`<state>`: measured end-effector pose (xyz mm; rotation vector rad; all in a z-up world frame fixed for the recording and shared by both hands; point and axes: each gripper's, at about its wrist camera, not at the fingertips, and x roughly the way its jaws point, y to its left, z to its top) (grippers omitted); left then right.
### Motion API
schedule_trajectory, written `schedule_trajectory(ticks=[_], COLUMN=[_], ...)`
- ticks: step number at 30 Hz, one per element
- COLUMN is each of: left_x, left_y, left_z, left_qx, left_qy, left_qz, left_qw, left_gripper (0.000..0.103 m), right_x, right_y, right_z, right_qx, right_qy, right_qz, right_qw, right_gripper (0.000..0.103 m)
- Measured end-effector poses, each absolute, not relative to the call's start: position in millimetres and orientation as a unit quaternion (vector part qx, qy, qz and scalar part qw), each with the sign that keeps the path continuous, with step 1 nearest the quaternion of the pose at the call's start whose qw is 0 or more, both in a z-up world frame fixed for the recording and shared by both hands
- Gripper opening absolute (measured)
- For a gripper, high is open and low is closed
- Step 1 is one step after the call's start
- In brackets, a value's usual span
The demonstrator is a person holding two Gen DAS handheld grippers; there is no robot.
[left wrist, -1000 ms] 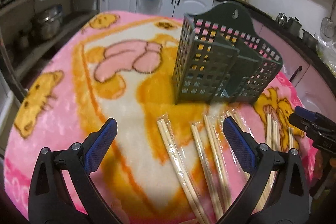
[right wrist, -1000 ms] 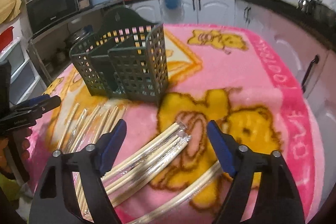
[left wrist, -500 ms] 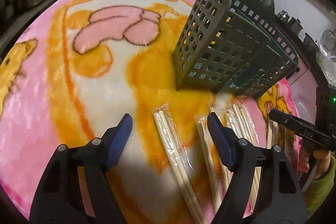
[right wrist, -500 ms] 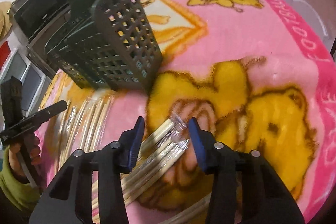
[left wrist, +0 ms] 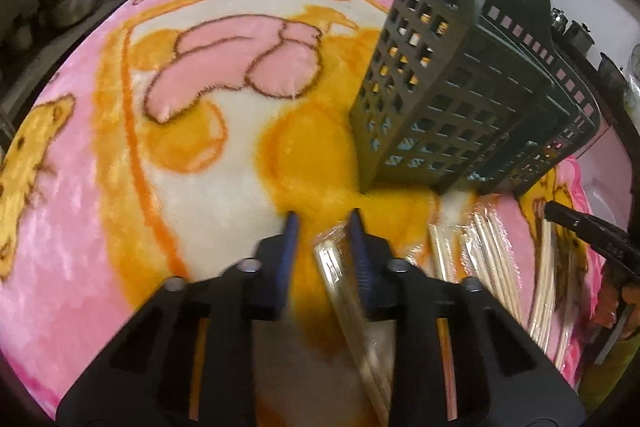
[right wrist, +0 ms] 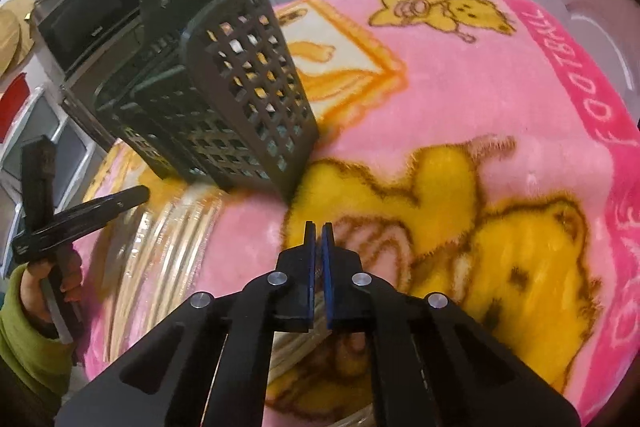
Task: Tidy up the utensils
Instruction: 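Close the left tool on a wrapped chopstick while the right tool grasps another chopstick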
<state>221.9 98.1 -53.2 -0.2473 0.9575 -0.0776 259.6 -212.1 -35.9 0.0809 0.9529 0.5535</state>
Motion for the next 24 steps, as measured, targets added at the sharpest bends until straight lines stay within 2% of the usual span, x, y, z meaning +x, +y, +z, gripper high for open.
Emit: schedule_trajectory(ticks=[5, 9, 24], left_x=[220.9, 215.1, 183.5], left_y=[103.5, 102.8, 76.9], left_z=[-49.7, -38.2, 58.0], left_qx=[-0.128, -0.133, -0.114], left_qy=[0.455, 0.439, 0.333], left_qz=[-0.045, -0.056, -0.09], left_qw=[0.88, 0.887, 0.932], left_gripper=[0.008, 0.007, 0.007], right_x=[254.4, 245.8, 197.3], right_y=[-212.1, -210.7, -196.9], right_z=[-19.4, -4.4, 80.9], right_qx=[0.038, 0.038, 0.006], right_qy=[0.432, 0.414, 0.297], right_qz=[0.274, 0.278, 0.293], right_qw=[0.858, 0.866, 0.909], right_gripper=[0.002, 0.002, 0.001])
